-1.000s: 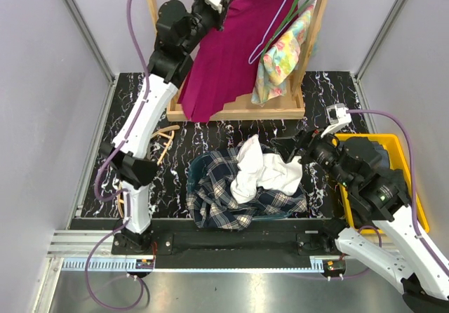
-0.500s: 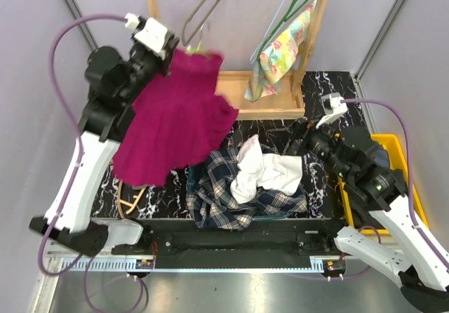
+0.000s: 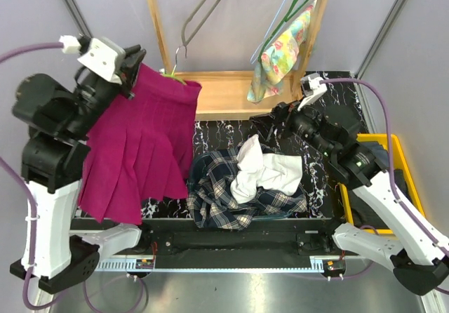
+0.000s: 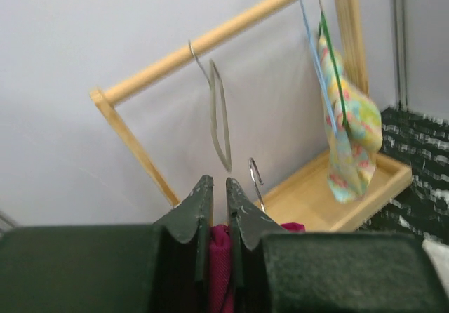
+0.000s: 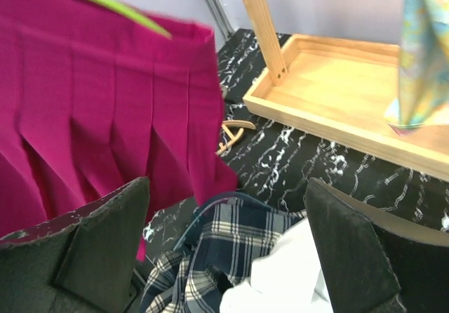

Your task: Remove the skirt from the hanger

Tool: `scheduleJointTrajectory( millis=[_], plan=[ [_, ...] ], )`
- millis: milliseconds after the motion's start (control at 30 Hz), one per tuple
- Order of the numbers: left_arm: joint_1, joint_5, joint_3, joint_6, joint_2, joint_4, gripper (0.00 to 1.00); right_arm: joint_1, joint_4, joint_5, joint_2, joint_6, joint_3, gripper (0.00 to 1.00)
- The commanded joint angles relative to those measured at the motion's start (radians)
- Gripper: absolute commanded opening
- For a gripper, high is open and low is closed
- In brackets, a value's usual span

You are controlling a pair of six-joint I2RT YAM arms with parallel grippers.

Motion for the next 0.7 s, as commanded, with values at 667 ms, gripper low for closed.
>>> scheduleJointTrajectory(
  millis=[667],
  plan=[
    [-0.099,0.359,0.52,-0.326,0.286,-0.06,0.0,0.001,0.433,-0.146,0.225,0.065,0.378,1.0]
  ],
)
